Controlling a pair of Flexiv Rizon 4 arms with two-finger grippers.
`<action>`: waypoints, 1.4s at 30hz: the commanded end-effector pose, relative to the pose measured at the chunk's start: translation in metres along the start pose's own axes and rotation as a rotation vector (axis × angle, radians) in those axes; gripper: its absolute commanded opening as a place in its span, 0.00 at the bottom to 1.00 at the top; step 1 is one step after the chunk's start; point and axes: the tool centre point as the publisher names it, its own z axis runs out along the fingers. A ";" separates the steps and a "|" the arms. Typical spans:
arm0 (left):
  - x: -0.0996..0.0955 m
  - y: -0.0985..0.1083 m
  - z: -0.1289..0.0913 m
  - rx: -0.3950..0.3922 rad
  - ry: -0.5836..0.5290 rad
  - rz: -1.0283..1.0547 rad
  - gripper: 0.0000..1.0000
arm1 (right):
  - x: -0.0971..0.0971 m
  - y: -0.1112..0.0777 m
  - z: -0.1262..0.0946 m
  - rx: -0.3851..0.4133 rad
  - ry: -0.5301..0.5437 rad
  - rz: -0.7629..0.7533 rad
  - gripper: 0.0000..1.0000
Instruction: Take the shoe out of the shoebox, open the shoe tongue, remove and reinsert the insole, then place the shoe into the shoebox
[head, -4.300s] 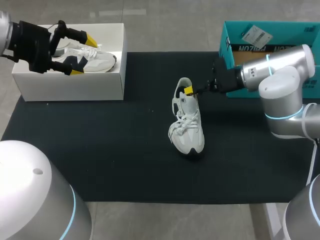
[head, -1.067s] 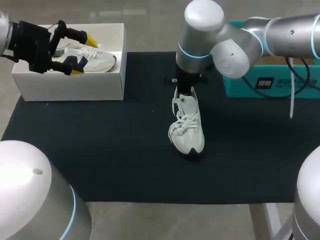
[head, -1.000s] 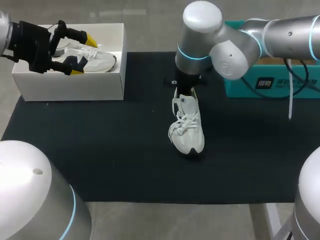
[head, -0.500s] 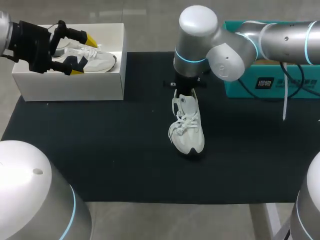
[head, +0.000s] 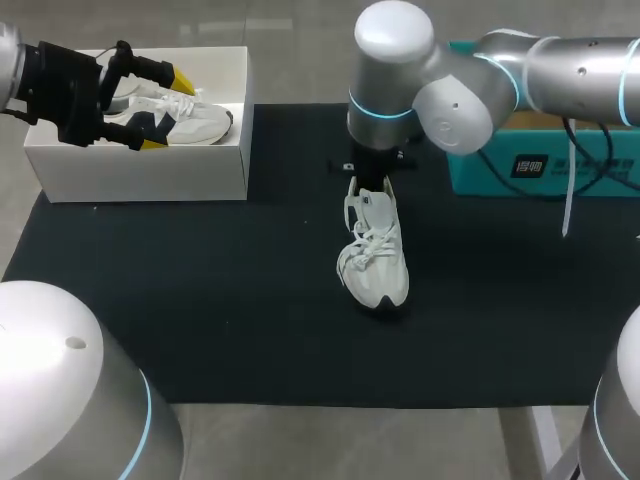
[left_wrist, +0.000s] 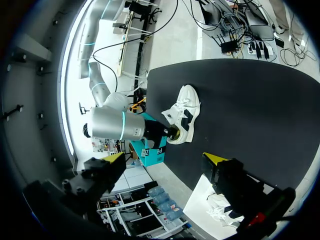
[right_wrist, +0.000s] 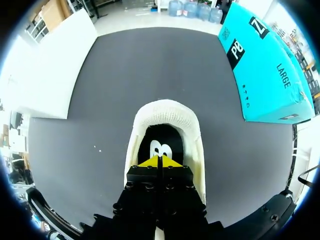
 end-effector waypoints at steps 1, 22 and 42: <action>-0.001 0.001 0.000 0.001 0.005 0.000 1.00 | 0.002 0.007 0.031 0.049 0.031 -0.004 0.00; -0.001 0.001 0.000 0.001 0.005 0.000 1.00 | 0.003 0.011 -0.004 0.054 -0.026 -0.040 0.00; -0.001 0.001 0.000 0.001 0.005 0.000 1.00 | 0.000 -0.005 0.032 0.179 -0.011 -0.004 0.00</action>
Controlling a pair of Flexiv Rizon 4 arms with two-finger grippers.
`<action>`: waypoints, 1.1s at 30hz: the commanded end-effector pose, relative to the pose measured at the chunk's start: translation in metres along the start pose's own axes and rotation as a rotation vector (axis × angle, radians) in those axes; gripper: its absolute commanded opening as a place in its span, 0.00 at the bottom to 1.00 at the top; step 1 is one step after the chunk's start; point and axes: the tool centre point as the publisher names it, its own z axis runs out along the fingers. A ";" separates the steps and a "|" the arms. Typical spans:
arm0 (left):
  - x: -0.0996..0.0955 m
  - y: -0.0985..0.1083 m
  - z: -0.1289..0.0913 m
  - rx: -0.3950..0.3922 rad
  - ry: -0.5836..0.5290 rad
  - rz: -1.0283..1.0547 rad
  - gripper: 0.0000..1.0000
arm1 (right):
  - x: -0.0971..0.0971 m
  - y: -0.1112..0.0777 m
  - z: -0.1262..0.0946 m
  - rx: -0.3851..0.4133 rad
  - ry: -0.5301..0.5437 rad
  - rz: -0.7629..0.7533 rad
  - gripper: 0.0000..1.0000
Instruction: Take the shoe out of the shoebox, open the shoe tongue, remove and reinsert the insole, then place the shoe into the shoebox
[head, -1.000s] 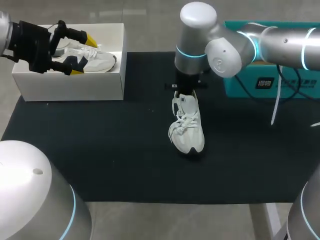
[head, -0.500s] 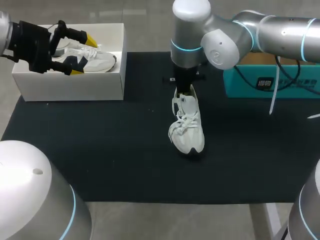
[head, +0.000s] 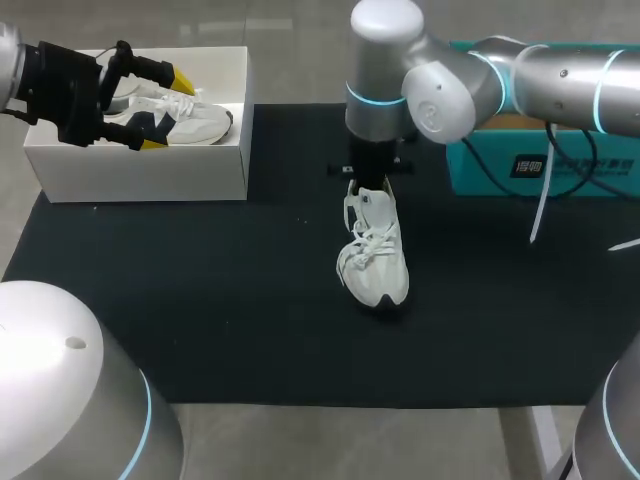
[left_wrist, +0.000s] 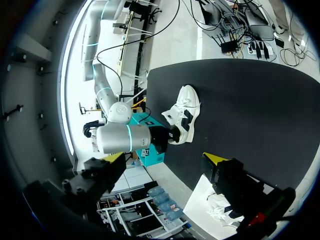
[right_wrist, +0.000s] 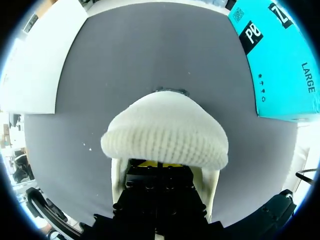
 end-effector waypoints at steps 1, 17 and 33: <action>-0.001 0.001 0.000 0.001 0.005 0.000 1.00 | 0.003 0.000 0.003 -0.004 -0.013 0.000 0.00; -0.001 0.001 0.000 0.001 0.005 0.000 1.00 | 0.003 -0.022 -0.012 -0.002 -0.040 0.036 0.00; -0.001 0.001 0.000 0.001 0.005 0.000 1.00 | 0.002 -0.027 -0.018 0.062 -0.015 0.067 0.00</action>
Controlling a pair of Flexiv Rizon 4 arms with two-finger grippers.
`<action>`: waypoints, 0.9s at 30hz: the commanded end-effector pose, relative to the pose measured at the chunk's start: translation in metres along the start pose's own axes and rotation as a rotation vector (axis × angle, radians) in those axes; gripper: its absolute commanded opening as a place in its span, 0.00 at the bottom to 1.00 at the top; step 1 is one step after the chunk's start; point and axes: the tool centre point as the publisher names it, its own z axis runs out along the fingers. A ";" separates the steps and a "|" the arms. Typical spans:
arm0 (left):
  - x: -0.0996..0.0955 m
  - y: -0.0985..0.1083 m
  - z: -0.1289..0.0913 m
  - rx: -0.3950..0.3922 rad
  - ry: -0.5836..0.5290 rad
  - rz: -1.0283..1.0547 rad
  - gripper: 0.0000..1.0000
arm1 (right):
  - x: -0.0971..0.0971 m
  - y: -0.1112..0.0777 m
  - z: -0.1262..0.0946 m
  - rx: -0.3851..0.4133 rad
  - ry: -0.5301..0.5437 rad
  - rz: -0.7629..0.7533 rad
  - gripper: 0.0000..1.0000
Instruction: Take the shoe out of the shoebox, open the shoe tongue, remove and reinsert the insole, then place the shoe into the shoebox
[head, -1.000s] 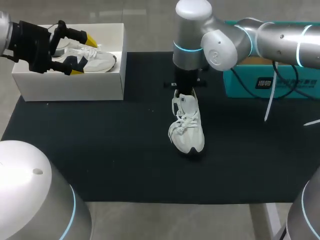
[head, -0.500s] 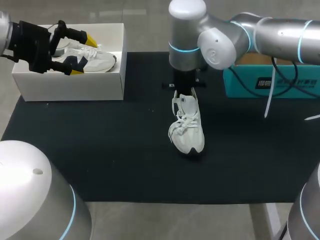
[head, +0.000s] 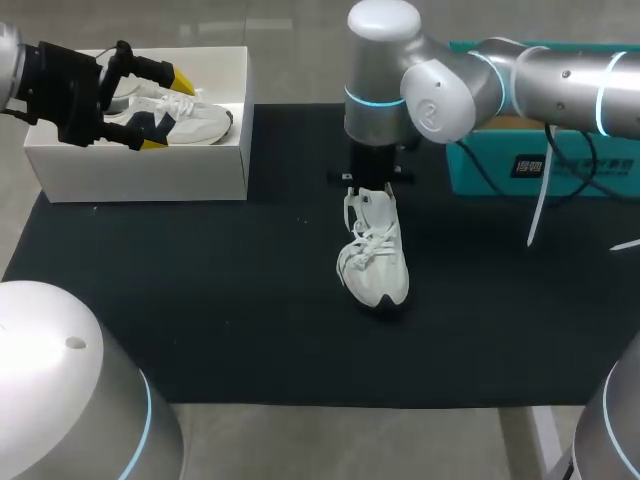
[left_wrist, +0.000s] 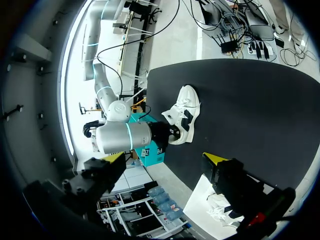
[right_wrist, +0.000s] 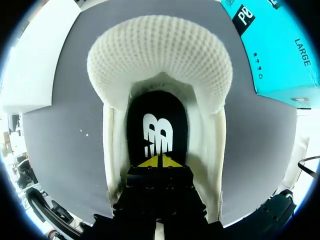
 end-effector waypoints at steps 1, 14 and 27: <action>-0.001 0.001 0.000 0.001 0.005 0.000 1.00 | -0.001 -0.002 -0.019 0.011 -0.006 0.012 0.00; -0.001 0.001 0.000 0.001 0.005 0.000 1.00 | -0.008 0.001 -0.063 0.156 0.017 0.036 0.00; -0.001 0.001 0.000 0.001 0.005 0.000 1.00 | -0.007 0.003 -0.059 0.162 0.027 0.023 0.00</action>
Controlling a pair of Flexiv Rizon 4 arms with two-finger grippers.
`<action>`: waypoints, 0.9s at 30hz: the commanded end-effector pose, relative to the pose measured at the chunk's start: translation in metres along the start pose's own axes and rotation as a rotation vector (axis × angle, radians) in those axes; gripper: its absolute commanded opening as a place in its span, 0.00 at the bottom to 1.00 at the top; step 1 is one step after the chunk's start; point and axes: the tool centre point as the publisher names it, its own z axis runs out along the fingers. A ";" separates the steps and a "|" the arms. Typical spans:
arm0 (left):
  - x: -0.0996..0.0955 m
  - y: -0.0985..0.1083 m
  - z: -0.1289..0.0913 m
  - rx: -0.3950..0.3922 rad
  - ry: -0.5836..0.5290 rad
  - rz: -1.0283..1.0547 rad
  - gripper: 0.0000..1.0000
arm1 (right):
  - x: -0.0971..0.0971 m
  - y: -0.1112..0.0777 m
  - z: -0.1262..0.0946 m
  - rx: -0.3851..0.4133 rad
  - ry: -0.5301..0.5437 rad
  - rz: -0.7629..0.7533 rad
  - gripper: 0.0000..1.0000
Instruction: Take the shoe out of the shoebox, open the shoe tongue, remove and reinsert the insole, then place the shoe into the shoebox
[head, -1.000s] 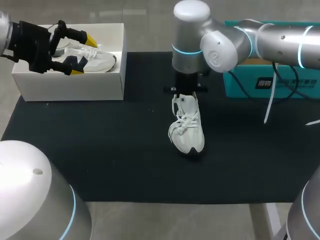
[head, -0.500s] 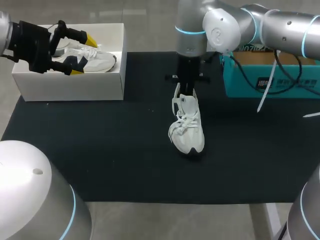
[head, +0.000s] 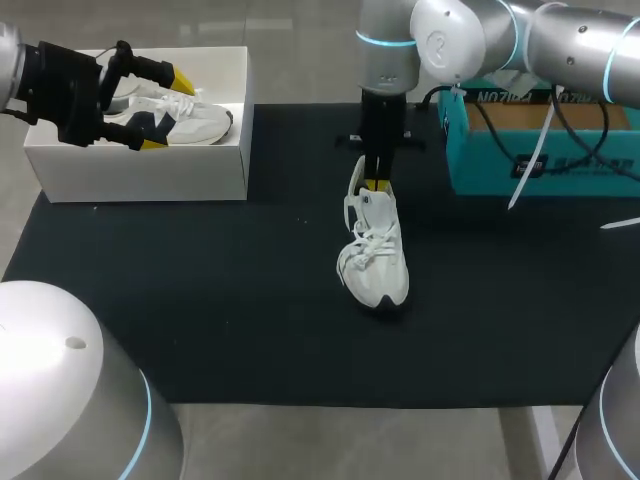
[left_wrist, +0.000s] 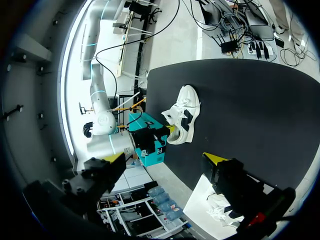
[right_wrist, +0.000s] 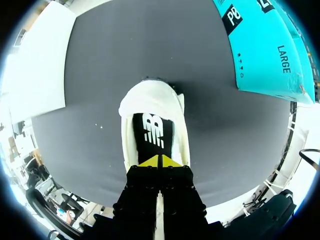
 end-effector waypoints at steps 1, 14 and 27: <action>-0.001 0.001 0.000 0.001 0.005 0.000 1.00 | 0.002 0.003 0.006 0.004 0.014 -0.014 0.00; -0.001 0.001 0.000 0.001 0.005 0.000 1.00 | 0.004 -0.006 0.011 0.089 -0.010 -0.038 0.00; -0.001 0.001 0.000 0.001 0.005 0.000 1.00 | 0.002 -0.014 0.015 0.163 -0.009 -0.059 0.50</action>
